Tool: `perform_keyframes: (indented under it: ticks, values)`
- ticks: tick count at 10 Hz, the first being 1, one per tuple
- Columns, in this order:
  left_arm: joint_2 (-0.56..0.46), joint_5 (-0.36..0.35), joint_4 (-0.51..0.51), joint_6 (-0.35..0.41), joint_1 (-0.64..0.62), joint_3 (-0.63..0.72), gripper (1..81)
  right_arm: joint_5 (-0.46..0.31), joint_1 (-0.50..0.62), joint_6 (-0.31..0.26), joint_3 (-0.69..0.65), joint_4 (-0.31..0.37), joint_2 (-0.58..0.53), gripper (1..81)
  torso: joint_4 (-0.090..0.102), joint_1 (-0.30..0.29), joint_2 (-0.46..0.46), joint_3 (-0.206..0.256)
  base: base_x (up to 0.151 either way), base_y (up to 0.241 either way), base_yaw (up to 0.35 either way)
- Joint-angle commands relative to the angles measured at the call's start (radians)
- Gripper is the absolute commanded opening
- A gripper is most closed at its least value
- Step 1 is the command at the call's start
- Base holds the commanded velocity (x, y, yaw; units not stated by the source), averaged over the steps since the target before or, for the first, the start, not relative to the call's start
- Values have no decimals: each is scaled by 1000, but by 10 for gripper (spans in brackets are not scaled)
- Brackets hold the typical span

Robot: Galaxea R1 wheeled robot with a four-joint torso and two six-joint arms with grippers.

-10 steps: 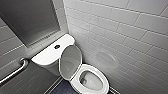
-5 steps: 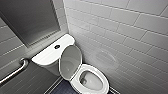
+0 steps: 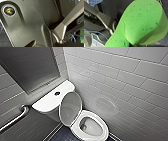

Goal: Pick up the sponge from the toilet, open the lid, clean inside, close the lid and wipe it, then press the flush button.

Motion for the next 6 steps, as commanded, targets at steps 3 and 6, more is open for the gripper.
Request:
perform_keyframes:
  ticks: [3, 6]
  values:
    - [-16, 40, -2, 7, -8, 24, 811, -44, -33, 4, -30, -18, -14, 10, 0, -111, 172, 0, 0, 0, 0]
    - [-10, 40, 0, 7, -7, 23, 811, -50, -33, 5, -47, -20, -3, 10, 0, -119, 184, 0, 0, 0, 0]
